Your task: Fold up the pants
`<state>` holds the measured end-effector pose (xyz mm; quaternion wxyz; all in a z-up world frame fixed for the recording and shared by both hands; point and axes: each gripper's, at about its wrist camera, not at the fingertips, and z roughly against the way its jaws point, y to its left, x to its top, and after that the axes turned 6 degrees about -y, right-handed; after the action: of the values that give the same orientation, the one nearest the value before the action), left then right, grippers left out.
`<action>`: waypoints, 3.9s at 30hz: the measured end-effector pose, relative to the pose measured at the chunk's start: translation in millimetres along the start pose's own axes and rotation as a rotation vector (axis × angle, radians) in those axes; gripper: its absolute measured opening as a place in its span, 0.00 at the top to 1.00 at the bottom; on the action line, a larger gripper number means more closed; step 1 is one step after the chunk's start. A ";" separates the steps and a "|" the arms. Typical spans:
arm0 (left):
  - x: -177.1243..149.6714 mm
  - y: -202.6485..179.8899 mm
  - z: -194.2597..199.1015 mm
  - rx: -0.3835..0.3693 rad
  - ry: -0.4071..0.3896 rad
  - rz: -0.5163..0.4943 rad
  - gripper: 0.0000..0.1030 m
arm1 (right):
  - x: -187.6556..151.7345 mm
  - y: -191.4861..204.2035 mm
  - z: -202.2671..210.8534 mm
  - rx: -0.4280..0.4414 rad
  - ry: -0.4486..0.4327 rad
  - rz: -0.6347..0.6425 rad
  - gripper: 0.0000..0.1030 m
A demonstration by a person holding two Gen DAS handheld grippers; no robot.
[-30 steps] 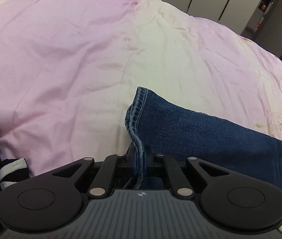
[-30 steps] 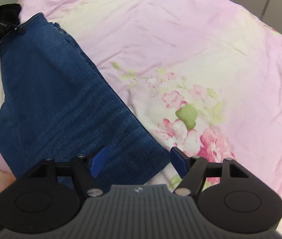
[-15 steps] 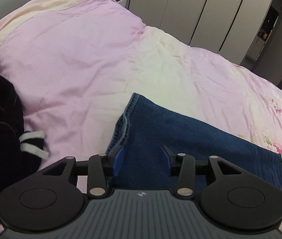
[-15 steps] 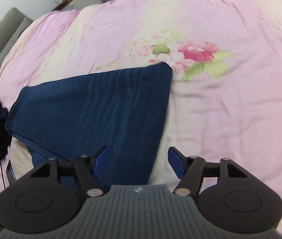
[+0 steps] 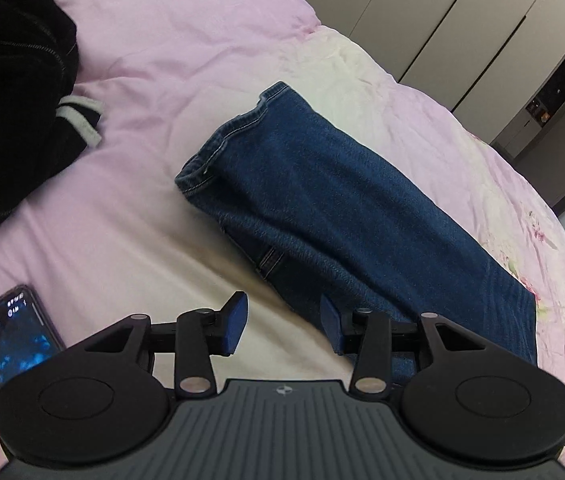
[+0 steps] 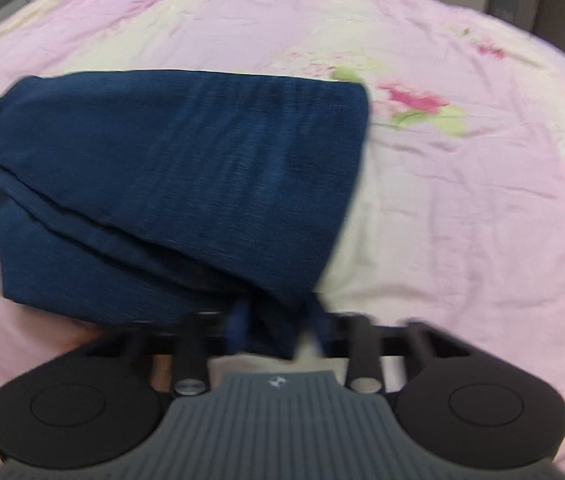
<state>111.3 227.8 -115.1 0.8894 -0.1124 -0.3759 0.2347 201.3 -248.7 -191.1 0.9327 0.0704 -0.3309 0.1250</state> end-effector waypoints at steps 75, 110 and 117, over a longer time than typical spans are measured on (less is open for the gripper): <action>-23.6 -208.4 -81.3 -0.343 0.354 -1.152 0.90 | 84.9 -115.3 -44.9 0.595 0.049 -0.714 0.91; 96.5 20.4 -52.1 -0.056 0.065 -0.412 0.89 | 277.2 226.3 -42.6 0.725 0.116 -0.550 0.93; 95.0 43.5 -47.9 -0.110 0.066 -0.351 0.89 | 273.4 303.1 -108.9 0.651 0.219 -0.511 0.93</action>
<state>189.1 312.0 -106.1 0.9210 -0.1010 -0.3728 0.0512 386.8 116.2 -86.8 0.8925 0.4269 -0.1451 -0.0053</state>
